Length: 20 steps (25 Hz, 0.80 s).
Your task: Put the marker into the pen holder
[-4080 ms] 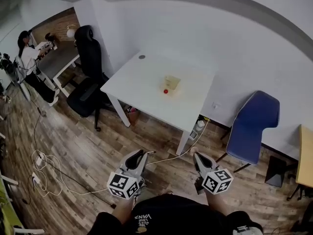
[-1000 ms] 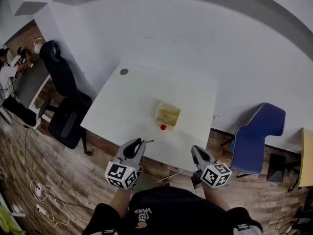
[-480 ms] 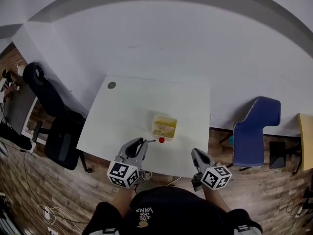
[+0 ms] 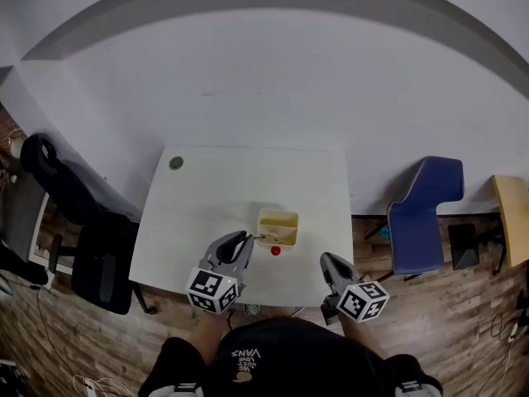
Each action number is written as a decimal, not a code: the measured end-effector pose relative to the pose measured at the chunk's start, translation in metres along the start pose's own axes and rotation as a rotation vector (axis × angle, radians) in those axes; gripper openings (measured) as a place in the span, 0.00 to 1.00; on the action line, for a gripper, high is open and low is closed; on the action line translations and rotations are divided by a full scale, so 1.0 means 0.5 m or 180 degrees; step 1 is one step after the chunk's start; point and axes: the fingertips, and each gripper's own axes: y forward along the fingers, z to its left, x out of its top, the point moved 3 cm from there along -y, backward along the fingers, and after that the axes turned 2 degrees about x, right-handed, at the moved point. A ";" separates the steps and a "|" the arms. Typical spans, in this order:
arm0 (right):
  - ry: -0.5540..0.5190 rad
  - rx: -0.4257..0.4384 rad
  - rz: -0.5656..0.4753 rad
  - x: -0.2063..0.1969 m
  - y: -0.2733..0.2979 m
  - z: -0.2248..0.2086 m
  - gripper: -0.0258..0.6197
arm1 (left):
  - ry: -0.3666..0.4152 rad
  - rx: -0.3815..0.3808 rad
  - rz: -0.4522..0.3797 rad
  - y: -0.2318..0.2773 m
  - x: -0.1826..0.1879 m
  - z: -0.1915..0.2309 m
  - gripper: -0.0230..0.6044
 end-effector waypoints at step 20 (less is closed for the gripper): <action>0.0091 -0.0407 -0.0153 -0.020 -0.017 0.000 0.04 | 0.0258 -0.0396 0.0477 0.085 -0.086 0.014 0.22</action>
